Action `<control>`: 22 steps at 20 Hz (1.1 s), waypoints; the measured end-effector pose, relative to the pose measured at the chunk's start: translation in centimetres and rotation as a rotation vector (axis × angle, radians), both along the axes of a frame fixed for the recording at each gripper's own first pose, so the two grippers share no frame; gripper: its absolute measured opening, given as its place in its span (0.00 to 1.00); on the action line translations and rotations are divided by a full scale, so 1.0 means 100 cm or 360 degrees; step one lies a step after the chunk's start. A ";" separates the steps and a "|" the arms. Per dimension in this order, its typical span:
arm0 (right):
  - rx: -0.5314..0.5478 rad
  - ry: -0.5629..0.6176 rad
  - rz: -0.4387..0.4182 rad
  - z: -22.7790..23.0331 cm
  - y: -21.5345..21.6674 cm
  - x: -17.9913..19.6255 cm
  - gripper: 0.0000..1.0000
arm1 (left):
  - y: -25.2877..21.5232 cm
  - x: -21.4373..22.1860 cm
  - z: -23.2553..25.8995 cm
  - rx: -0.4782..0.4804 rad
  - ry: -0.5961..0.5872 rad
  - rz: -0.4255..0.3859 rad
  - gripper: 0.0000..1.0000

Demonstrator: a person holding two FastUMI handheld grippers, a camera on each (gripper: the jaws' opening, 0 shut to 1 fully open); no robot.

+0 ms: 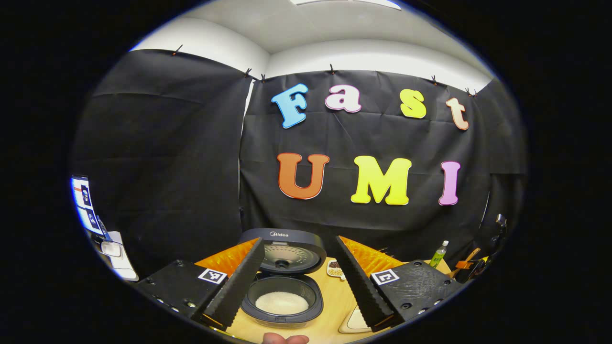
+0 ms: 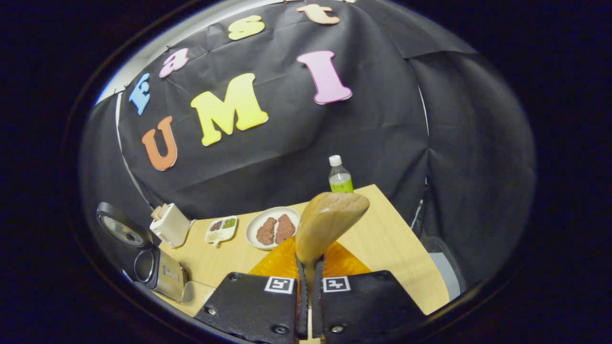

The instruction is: Close the left gripper, press the button to open the rice cooker; take a wooden spoon from the chopstick holder with the right hand, scoop a spoonful of rice and pour it into the rice cooker, then put the wooden spoon back into the chopstick holder.

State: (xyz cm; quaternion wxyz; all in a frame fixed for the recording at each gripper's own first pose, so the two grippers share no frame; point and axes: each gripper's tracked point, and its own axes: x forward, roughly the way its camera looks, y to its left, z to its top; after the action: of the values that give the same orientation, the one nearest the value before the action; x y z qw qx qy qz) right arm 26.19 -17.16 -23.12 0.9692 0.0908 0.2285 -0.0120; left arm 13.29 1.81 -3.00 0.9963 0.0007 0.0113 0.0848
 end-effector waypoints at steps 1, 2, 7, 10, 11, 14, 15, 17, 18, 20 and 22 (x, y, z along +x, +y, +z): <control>-0.0004 -0.0017 0.0023 0.011 0.016 -0.006 0.09 | 0.007 -0.003 0.000 0.0006 -0.0009 -0.0001 0.95; -0.0002 -0.0034 0.0051 0.020 0.035 -0.012 0.09 | 0.016 -0.005 0.001 0.0012 -0.0016 -0.0005 0.94; 0.0027 -0.0050 0.0196 0.026 0.134 -0.042 0.08 | 0.053 -0.017 -0.005 0.0044 -0.0032 -0.0067 0.95; -0.0005 0.0015 0.0233 -0.003 0.177 -0.061 0.08 | 0.070 -0.018 -0.006 0.0079 -0.0064 -0.0109 0.95; -0.0032 0.0043 0.0231 -0.014 0.186 -0.067 0.08 | 0.075 -0.020 -0.005 0.0068 -0.0080 -0.0123 0.94; -0.0131 0.0115 0.0230 -0.056 0.201 -0.077 0.08 | 0.090 -0.025 -0.003 0.0043 -0.0119 -0.0165 0.94; -0.0145 0.0145 0.0234 -0.071 0.205 -0.078 0.08 | 0.097 -0.025 -0.004 0.0046 -0.0126 -0.0165 0.94; -0.0267 0.0204 0.0207 -0.101 0.199 -0.080 0.08 | 0.108 -0.025 -0.001 0.0020 -0.0152 -0.0179 0.94; -0.0337 0.0227 0.0190 -0.114 0.198 -0.080 0.08 | 0.112 -0.023 -0.002 0.0010 -0.0145 -0.0188 0.94; -0.0462 0.0255 0.0173 -0.132 0.198 -0.078 0.08 | 0.125 -0.023 -0.009 -0.0005 -0.0121 -0.0180 0.94; -0.0528 0.0290 0.0153 -0.149 0.201 -0.079 0.08 | 0.131 -0.026 -0.012 -0.0044 -0.0109 -0.0166 0.95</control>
State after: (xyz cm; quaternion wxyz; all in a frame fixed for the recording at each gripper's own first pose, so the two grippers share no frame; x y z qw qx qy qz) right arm 18.27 2.98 -38.00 0.9457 -0.0827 0.3142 -0.0112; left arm 10.71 14.93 -4.19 0.9991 -0.0155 -0.0218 0.0327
